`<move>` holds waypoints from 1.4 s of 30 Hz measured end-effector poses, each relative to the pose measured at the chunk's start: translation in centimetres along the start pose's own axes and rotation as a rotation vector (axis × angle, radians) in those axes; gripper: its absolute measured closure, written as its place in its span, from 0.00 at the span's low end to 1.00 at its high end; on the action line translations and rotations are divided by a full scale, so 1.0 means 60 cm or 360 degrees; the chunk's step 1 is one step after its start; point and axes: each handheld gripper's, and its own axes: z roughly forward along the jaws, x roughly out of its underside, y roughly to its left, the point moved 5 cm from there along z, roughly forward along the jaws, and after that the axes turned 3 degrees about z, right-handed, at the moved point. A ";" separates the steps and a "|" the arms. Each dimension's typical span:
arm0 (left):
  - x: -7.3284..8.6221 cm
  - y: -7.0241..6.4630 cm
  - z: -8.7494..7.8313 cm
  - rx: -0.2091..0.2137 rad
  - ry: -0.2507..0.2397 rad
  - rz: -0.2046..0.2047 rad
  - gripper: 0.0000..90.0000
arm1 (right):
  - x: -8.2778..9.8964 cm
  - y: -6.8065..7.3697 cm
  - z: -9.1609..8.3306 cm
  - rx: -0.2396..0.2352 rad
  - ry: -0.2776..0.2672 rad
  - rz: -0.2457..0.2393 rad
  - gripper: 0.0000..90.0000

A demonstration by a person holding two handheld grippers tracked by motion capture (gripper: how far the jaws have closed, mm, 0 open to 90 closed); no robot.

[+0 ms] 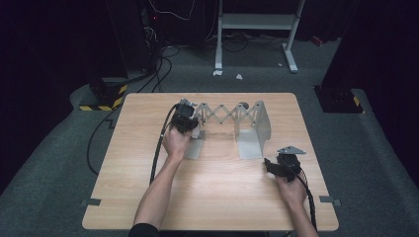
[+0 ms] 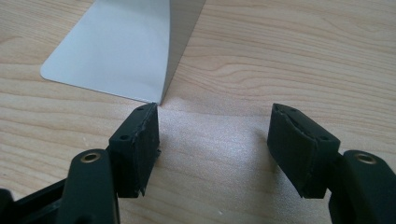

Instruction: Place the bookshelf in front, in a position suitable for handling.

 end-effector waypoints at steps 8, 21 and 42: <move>-0.029 0.007 -0.040 -0.0027 -0.0097 -0.0024 0.81 | 0.000 0.000 0.000 0.0000 0.0000 0.0000 0.38; -0.046 0.016 -0.057 -0.0097 -0.0126 -0.0042 0.80 | 0.000 0.000 0.000 -0.0002 0.0000 0.0000 0.38; 0.031 -0.008 0.022 -0.0152 0.0093 0.0101 0.80 | 0.000 0.001 0.000 -0.0003 -0.0002 -0.0002 0.38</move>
